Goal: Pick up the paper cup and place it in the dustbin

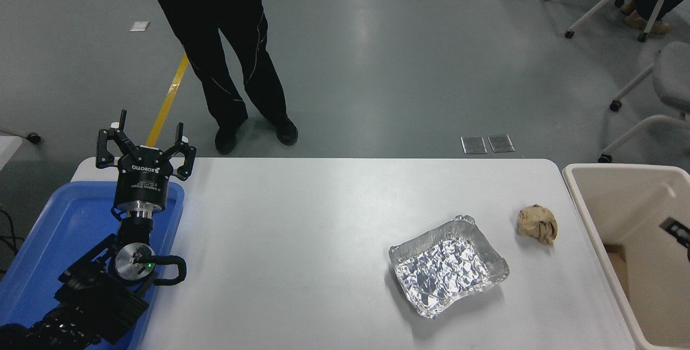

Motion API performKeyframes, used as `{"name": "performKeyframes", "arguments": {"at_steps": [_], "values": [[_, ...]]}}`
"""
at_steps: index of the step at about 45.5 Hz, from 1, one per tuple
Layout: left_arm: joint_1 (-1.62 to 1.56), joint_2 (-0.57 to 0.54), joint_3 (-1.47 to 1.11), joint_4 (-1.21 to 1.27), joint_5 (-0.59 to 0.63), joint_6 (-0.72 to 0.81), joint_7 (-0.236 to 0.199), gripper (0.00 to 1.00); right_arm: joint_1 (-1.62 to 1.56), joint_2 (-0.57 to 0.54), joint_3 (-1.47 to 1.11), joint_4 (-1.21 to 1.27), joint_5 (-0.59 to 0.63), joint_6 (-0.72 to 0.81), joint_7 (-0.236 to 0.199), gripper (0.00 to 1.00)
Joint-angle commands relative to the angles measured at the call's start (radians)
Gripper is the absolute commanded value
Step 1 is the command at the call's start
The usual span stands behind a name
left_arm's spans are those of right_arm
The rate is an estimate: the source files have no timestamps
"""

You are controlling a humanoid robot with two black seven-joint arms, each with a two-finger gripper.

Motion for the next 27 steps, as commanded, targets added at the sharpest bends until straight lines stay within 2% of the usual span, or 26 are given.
{"name": "performKeyframes", "arguments": {"at_steps": [1, 10, 18, 27], "values": [[0.000, -0.002, 0.001, -0.002, 0.001, 0.000, 0.001, 0.99, 0.389, -0.153, -0.266, 0.422, -0.111, 0.055, 0.008, 1.00], [0.000, -0.002, 0.001, -0.002, 0.001, 0.000, 0.001, 0.99, 0.806, -0.153, -0.487, 0.842, -0.122, 0.083, 0.007, 1.00], [0.000, -0.002, 0.001, -0.002, 0.001, -0.002, 0.001, 0.99, 1.098, -0.127, -0.593, 1.111, -0.122, 0.153, 0.005, 1.00], [0.000, -0.002, -0.001, -0.002, 0.001, -0.002, 0.001, 0.99, 1.360, -0.105, -0.604, 1.323, -0.122, 0.357, 0.002, 1.00]]}}
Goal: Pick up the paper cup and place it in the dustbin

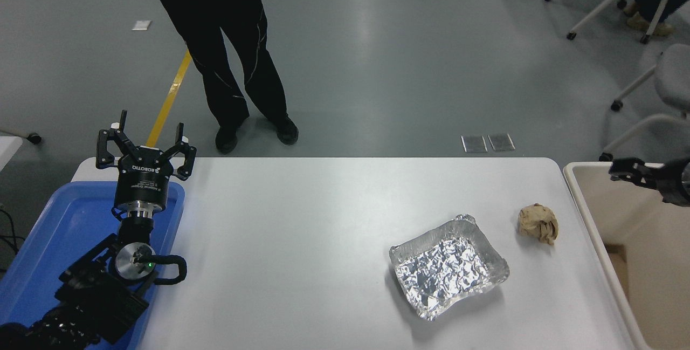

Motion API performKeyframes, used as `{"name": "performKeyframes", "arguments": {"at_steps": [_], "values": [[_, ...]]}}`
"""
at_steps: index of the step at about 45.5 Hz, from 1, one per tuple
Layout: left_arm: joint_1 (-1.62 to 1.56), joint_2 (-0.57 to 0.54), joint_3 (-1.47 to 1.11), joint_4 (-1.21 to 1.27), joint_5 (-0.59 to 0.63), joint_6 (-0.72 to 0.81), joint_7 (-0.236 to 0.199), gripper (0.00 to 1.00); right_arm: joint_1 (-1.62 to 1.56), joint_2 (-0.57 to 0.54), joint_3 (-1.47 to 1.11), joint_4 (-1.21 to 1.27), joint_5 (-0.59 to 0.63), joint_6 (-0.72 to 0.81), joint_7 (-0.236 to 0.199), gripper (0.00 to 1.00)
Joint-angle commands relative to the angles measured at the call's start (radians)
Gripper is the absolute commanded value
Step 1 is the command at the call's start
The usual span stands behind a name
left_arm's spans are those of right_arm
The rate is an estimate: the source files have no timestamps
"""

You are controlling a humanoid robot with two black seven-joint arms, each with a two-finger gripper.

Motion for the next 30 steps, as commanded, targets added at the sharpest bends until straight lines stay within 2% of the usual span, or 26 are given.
{"name": "performKeyframes", "arguments": {"at_steps": [1, 10, 19, 30], "values": [[0.000, 0.000, 0.001, 0.000, 0.000, -0.001, 0.000, 0.99, 0.392, 0.024, -0.078, 0.328, -0.006, 0.224, -0.003, 1.00], [0.000, 0.000, -0.001, 0.000, 0.000, -0.001, 0.000, 0.99, 0.616, 0.063, -0.035, 0.425, -0.006, 0.515, -0.005, 1.00], [0.000, 0.000, -0.001, 0.000, 0.000, -0.001, 0.000, 0.99, 0.654, 0.072, 0.082, 0.425, 0.000, 0.515, -0.013, 1.00], [0.000, 0.001, 0.001, 0.000, 0.000, -0.001, 0.000, 0.99, 0.659, 0.078, 0.091, 0.425, 0.000, 0.515, -0.019, 1.00]]}}
